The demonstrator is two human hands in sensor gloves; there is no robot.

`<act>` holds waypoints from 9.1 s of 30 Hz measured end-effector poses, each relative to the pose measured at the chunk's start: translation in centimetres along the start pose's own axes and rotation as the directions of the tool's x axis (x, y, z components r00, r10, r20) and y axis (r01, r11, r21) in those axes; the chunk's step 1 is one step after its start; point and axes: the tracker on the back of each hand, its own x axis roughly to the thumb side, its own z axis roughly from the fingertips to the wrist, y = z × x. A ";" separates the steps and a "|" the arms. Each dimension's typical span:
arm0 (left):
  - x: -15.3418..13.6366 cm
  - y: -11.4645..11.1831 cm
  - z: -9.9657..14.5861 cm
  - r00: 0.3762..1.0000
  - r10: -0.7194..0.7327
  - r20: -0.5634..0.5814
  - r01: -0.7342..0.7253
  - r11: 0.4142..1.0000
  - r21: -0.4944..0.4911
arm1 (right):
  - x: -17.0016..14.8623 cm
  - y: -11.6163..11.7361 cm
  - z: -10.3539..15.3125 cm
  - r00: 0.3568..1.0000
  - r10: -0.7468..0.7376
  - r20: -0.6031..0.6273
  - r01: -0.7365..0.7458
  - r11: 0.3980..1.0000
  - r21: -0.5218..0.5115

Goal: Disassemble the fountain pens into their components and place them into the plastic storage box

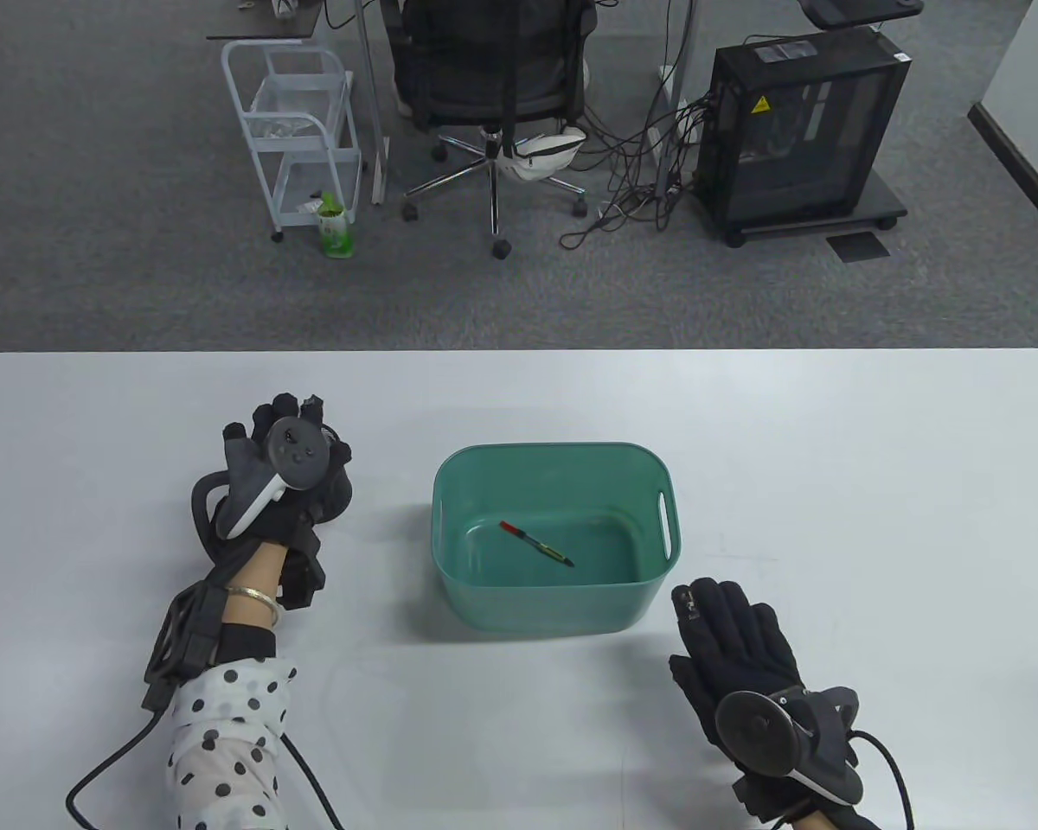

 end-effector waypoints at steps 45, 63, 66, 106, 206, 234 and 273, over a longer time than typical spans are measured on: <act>0.5 -0.6 -3.3 0.976 -0.158 -0.150 0.170 0.983 0.069 | 0.1 -0.2 -0.1 1.000 -0.011 0.003 0.011 1.000 0.005; 1.1 -0.1 -0.5 0.953 -0.298 -0.061 0.302 0.951 0.072 | 0.2 -0.2 0.0 1.000 -0.009 0.010 0.009 1.000 0.001; 1.1 0.4 0.0 0.952 -0.302 -0.059 0.306 0.948 0.087 | 0.3 -0.2 0.0 1.000 -0.010 0.011 0.010 1.000 0.001; 5.9 4.8 18.8 0.664 0.357 0.657 -0.713 0.567 0.413 | 0.6 0.1 0.2 1.000 -0.013 0.025 0.013 1.000 0.017; 13.2 1.1 21.7 0.499 0.043 0.865 -0.432 0.878 0.206 | 8.2 -7.8 -4.0 0.947 0.063 0.315 0.069 0.918 -0.391; 13.5 1.8 22.0 0.433 0.086 0.897 -0.422 0.899 0.117 | 8.3 -8.6 -3.7 0.913 0.055 0.405 0.132 0.899 -0.419; 7.3 5.9 21.4 0.544 0.146 0.826 -0.590 0.767 0.253 | 2.6 -12.9 -3.3 0.947 -0.128 0.293 0.264 0.831 -0.490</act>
